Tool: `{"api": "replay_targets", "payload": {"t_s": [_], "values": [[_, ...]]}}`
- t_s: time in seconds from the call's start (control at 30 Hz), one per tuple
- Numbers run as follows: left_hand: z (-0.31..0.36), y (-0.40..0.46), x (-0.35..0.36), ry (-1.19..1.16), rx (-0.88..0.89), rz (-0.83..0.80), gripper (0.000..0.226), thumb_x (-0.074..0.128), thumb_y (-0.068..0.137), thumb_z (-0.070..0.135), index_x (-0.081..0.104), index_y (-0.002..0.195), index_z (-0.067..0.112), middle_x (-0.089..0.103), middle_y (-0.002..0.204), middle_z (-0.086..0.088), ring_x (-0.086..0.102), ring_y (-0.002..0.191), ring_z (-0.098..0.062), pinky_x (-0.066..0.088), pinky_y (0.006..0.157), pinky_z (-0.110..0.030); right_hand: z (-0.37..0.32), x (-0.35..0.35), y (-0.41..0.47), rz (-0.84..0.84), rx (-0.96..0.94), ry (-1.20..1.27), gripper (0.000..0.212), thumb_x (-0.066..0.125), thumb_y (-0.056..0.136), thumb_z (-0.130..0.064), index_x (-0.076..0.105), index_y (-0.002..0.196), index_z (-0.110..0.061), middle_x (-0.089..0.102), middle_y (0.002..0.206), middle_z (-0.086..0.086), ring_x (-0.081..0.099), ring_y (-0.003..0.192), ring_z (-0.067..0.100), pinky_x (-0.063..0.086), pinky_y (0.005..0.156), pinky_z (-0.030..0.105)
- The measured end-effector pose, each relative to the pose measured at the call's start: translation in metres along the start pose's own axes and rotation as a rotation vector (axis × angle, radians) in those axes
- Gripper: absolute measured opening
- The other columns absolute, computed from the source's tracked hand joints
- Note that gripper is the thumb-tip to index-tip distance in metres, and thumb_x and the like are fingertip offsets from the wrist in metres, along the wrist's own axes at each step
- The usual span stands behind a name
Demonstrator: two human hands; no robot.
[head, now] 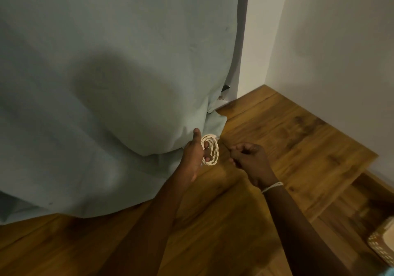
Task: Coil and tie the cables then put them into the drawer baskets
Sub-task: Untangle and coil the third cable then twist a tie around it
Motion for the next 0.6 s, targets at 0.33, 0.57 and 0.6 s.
{"api": "replay_targets", "payload": {"t_s": [0.33,0.57,0.6], "values": [[0.024,-0.022,-0.007,0.05,0.159,-0.031,0.046,0.035,0.102,0.047,0.061,0.114,0.011,0.068,0.103,-0.009,0.065,0.101,-0.025,0.052,0.094,-0.039,-0.06,0.027,-0.047,0.019,-0.43,-0.373,0.014,0.078,0.076,0.001,0.07,0.068,-0.008,0.064,0.061,-0.005,0.057,0.056,0.001,0.044,0.056,0.013],[0.042,-0.044,-0.01,0.054,0.208,-0.034,0.055,0.032,0.101,0.051,0.053,0.132,0.01,0.064,0.12,-0.01,0.062,0.106,-0.024,0.052,0.088,-0.033,-0.088,0.049,-0.067,0.123,-0.677,-0.608,0.019,0.073,0.086,-0.009,0.071,0.076,-0.025,0.065,0.069,-0.012,0.062,0.07,0.011,0.048,0.057,0.019],[0.044,-0.045,-0.01,0.033,0.199,-0.027,0.054,0.032,0.101,0.05,0.053,0.132,0.011,0.063,0.122,-0.01,0.062,0.107,-0.024,0.052,0.085,-0.031,-0.09,0.051,-0.071,0.157,-0.697,-0.607,0.019,0.074,0.086,-0.008,0.071,0.078,-0.025,0.064,0.07,-0.015,0.063,0.073,0.009,0.05,0.059,0.018]]}}
Point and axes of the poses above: each hand's wrist, its own y-axis towards the middle knuckle, its own x-axis out of the palm, z = x × y, the point moved 3 cm from there along y, towards the middle knuckle
